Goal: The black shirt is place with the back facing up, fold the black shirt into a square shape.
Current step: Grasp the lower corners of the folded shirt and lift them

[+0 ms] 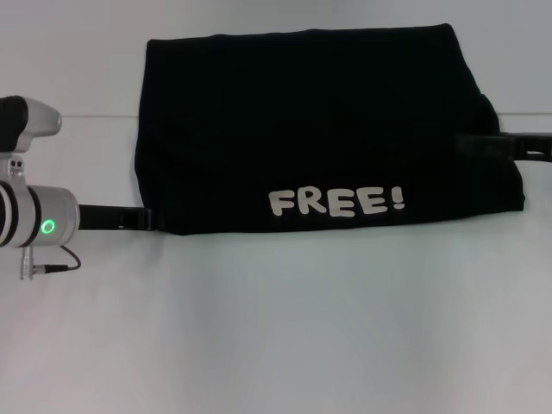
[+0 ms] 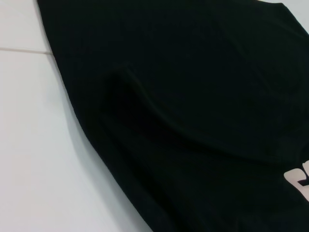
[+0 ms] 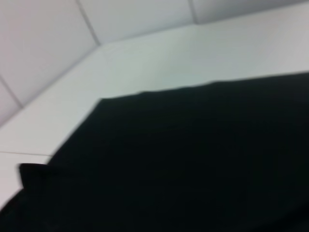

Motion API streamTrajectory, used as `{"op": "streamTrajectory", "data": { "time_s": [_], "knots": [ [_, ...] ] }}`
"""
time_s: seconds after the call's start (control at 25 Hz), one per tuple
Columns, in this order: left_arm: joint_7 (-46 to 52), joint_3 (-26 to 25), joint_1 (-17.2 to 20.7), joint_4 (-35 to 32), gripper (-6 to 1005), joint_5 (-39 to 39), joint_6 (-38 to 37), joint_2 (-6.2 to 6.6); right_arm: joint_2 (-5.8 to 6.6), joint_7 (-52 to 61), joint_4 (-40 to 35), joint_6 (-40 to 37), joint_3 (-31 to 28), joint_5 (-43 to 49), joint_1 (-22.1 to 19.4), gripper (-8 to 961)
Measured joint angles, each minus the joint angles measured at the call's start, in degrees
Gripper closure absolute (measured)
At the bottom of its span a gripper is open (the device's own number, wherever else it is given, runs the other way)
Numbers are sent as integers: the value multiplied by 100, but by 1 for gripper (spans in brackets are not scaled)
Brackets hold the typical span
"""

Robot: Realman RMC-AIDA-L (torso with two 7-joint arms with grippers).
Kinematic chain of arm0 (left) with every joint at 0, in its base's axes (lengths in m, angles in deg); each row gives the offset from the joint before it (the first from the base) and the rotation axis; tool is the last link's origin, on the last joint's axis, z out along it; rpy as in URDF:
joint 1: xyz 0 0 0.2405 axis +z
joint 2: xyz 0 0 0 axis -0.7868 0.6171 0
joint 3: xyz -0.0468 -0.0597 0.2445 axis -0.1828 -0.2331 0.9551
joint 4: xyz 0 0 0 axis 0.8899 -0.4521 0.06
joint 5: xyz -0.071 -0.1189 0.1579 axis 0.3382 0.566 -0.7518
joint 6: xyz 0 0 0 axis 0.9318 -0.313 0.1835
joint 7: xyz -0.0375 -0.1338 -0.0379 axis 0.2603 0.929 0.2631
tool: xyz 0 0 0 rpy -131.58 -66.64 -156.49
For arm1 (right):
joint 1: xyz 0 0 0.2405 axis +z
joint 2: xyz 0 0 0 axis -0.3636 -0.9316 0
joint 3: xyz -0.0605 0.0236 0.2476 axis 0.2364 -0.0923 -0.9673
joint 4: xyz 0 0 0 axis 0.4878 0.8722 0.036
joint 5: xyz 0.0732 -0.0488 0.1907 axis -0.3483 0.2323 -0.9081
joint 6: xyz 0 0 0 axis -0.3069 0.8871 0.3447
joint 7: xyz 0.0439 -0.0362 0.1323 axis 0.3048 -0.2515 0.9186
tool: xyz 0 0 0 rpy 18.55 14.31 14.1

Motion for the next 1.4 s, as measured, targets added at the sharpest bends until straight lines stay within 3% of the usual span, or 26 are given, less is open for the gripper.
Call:
{"op": "streamTrajectory", "data": {
  "time_s": [0.12,0.4,0.56,0.76,1.2,1.28,1.4],
  "knots": [
    [4,0,-8,-16,1000,-1,-38,1,97,400,-36,45,-3,234,-59,31],
    [-9,0,-23,-85,1001,-1,-137,16,275,1054,-51,15,-3,750,-198,39],
    [-23,0,-39,-92,1000,-1,-146,25,260,1085,6,92,1,829,-250,43],
    [-57,1,-73,-93,1001,-1,-135,32,135,1030,79,410,12,834,-241,46],
    [-89,1,-97,-84,1000,0,-90,58,-20,1003,418,1035,516,830,-148,232],
    [-91,0,-102,-84,1001,0,-91,65,-24,986,409,1028,499,820,-183,450],
    [-97,1,-108,-84,1001,0,-89,65,-24,947,369,987,472,793,-251,575]
  ]
}}
